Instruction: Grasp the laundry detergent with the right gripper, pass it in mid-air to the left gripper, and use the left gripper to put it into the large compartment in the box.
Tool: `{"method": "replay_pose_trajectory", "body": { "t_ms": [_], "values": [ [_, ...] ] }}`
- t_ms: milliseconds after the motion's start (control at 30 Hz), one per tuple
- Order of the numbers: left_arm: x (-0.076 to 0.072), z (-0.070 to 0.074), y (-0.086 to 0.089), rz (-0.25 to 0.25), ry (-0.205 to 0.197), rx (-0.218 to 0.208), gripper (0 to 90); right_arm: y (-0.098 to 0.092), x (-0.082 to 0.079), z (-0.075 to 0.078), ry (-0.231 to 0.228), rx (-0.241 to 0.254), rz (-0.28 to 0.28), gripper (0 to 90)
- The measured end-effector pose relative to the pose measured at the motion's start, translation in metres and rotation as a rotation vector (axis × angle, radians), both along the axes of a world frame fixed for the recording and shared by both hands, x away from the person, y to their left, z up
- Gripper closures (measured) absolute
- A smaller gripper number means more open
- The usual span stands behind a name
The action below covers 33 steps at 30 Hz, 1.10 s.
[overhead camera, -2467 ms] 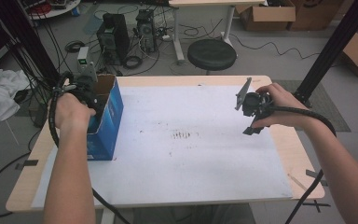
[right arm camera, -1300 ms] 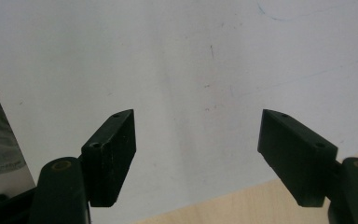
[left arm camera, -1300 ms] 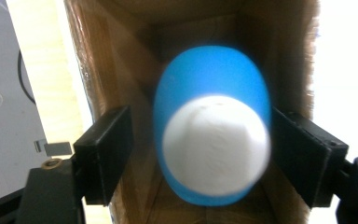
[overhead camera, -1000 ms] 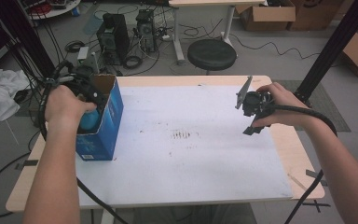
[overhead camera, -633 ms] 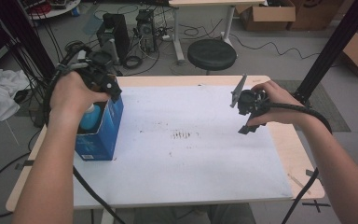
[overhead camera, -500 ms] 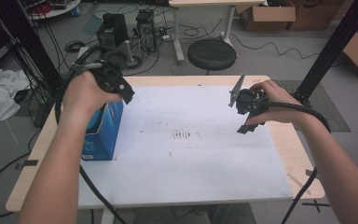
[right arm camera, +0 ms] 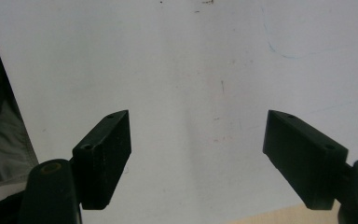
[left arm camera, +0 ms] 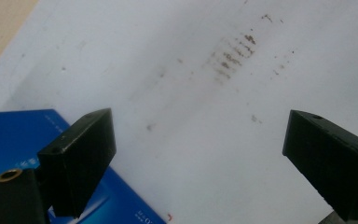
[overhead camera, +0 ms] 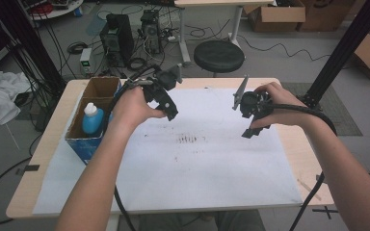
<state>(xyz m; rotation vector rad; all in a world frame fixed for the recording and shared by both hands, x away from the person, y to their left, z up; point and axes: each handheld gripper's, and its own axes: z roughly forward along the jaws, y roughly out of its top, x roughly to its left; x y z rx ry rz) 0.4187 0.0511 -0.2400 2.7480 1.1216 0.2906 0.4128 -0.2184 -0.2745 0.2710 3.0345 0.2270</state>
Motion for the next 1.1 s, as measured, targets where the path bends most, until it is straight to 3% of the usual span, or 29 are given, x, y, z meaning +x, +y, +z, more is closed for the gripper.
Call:
{"method": "replay_pose_trajectory", "body": {
  "t_ms": [367, 1100],
  "values": [
    [0.004, -0.011, -0.02, -0.05, 0.005, -0.001, 8.5, -0.005, 0.001, -0.001, 0.005, 0.006, -0.01, 23.5],
    [0.0, -0.012, -0.021, -0.054, 0.001, 0.005, 8.6, -0.007, -0.004, -0.003, 0.008, -0.005, -0.018, 23.5]
  ]
}}
